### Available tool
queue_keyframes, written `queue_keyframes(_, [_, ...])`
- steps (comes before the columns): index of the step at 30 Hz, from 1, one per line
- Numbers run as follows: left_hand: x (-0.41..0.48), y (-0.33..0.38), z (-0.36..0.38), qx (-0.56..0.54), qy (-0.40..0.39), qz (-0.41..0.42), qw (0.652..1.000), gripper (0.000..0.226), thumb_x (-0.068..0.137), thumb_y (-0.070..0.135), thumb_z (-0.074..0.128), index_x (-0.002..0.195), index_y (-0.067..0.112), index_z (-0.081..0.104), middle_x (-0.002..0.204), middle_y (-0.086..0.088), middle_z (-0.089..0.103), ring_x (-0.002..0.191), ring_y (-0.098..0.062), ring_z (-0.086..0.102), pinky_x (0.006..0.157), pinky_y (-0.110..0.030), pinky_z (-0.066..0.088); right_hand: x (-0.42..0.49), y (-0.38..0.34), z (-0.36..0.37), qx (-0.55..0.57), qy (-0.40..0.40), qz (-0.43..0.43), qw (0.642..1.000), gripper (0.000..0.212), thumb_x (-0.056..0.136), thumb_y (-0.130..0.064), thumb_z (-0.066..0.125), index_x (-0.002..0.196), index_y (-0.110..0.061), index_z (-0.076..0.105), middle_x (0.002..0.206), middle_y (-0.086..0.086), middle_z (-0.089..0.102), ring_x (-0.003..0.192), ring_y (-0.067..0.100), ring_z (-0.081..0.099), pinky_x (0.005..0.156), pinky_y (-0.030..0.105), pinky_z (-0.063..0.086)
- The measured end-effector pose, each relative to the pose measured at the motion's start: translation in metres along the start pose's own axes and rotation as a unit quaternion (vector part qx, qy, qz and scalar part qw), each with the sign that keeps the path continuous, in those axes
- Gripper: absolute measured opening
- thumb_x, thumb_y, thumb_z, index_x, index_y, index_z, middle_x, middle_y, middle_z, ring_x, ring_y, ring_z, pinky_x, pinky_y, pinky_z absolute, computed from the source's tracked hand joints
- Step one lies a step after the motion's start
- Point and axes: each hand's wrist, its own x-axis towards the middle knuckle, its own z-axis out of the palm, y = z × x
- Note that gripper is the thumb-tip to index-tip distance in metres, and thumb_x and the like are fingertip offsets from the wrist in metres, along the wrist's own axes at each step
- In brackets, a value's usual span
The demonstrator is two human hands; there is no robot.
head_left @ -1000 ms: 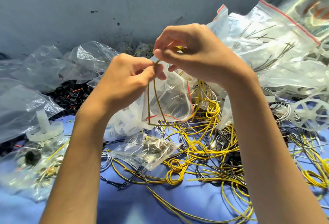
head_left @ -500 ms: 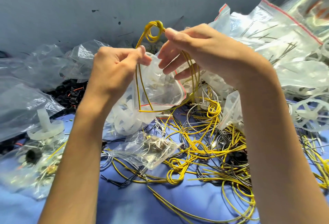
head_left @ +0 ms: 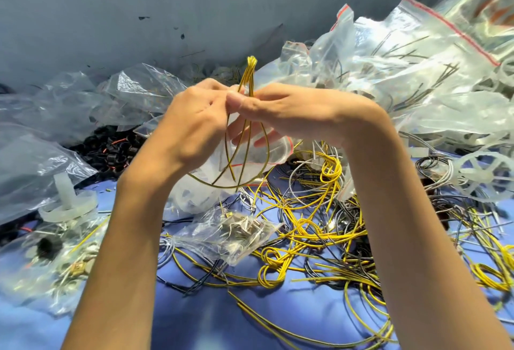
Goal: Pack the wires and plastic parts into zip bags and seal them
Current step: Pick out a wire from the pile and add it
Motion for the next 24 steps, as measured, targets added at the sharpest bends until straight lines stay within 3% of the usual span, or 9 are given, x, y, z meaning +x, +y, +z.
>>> queue_keyframes(4, [-0.002,-0.003,-0.004,-0.066,-0.03,-0.018,0.997,0.032,0.085,0.034,0.033,0.088,0.024,0.063,0.096,0.001,0.056,0.07,0.007,0.055,0.062,-0.012,0.046,0.003,0.003,0.0,0.063,0.01,-0.002,0.998,0.026,0.102,-0.032,0.034,0.087,-0.027,0.053,0.095,0.002,0.064,0.092,0.018,0.064,0.091,0.035,0.05])
queue_keyframes(7, [0.005,-0.009,-0.003,-0.12,-0.039,-0.087,0.988,0.02,0.095,0.028,0.044,0.095,0.018,0.061,0.087,0.014,0.052,0.07,0.001,0.052,0.064,-0.027,0.047,0.005,0.004,-0.001,0.071,0.034,0.001,0.997,0.018,0.102,-0.03,0.039,0.094,-0.024,0.054,0.087,0.0,0.063,0.081,0.013,0.061,0.079,0.027,0.048])
queue_keyframes(9, [0.006,-0.011,-0.001,-0.13,-0.05,-0.092,0.986,0.013,0.094,0.025,0.049,0.094,0.02,0.061,0.08,0.019,0.053,0.068,0.001,0.051,0.061,-0.025,0.045,0.005,0.005,-0.001,0.063,0.049,-0.003,0.997,0.022,0.1,-0.029,0.044,0.084,-0.021,0.056,0.08,-0.002,0.059,0.076,0.01,0.057,0.077,0.028,0.048])
queue_keyframes(12, [0.004,-0.005,-0.002,-0.172,-0.092,-0.075,0.978,0.037,0.065,0.049,0.045,0.086,0.021,0.059,0.065,0.024,0.059,0.059,0.004,0.05,0.057,-0.019,0.044,0.006,0.006,-0.001,0.066,0.062,-0.012,0.996,0.026,0.096,-0.027,0.052,0.071,-0.023,0.055,0.073,-0.005,0.055,0.074,0.009,0.052,0.077,0.031,0.05])
queue_keyframes(13, [0.005,-0.004,-0.002,-0.172,-0.101,-0.072,0.977,0.034,0.061,0.048,0.043,0.078,0.024,0.059,0.062,0.023,0.059,0.058,0.004,0.05,0.057,-0.02,0.044,0.007,0.006,-0.001,0.066,0.058,-0.014,0.996,0.025,0.096,-0.025,0.054,0.071,-0.023,0.056,0.072,-0.005,0.055,0.073,0.009,0.053,0.075,0.029,0.05])
queue_keyframes(15, [0.008,-0.009,0.001,-0.137,-0.093,-0.084,0.983,0.023,0.081,0.034,0.04,0.068,0.027,0.058,0.066,0.016,0.059,0.059,0.004,0.051,0.059,-0.026,0.046,0.009,0.007,0.0,0.077,0.053,-0.018,0.995,0.024,0.095,-0.017,0.055,0.072,-0.021,0.056,0.074,-0.002,0.059,0.07,0.009,0.058,0.069,0.024,0.052])
queue_keyframes(18, [0.018,-0.015,0.004,-0.083,-0.033,-0.11,0.99,0.035,0.098,0.011,0.034,0.072,0.027,0.05,0.072,0.01,0.049,0.053,0.011,0.05,0.056,-0.022,0.044,0.01,0.005,0.002,0.097,0.068,-0.036,0.992,0.026,0.095,-0.004,0.052,0.071,-0.013,0.051,0.067,0.002,0.065,0.061,0.009,0.066,0.067,0.026,0.057])
queue_keyframes(22, [0.021,-0.019,-0.005,-0.085,-0.056,-0.182,0.978,0.032,0.096,0.005,0.039,0.068,0.019,0.045,0.066,0.004,0.049,0.053,-0.001,0.05,0.051,-0.023,0.039,0.011,0.0,0.006,0.066,0.088,-0.051,0.993,0.026,0.092,0.001,0.046,0.069,-0.012,0.045,0.068,0.008,0.065,0.057,0.01,0.065,0.069,0.032,0.059])
queue_keyframes(24, [0.012,-0.009,-0.002,-0.078,-0.044,-0.129,0.988,0.026,0.096,0.024,0.038,0.076,0.019,0.053,0.071,0.002,0.052,0.06,-0.005,0.049,0.055,-0.022,0.042,0.014,0.0,0.007,0.048,0.122,-0.05,0.99,0.018,0.092,-0.007,0.05,0.077,-0.014,0.042,0.075,0.011,0.063,0.061,0.011,0.063,0.071,0.035,0.059])
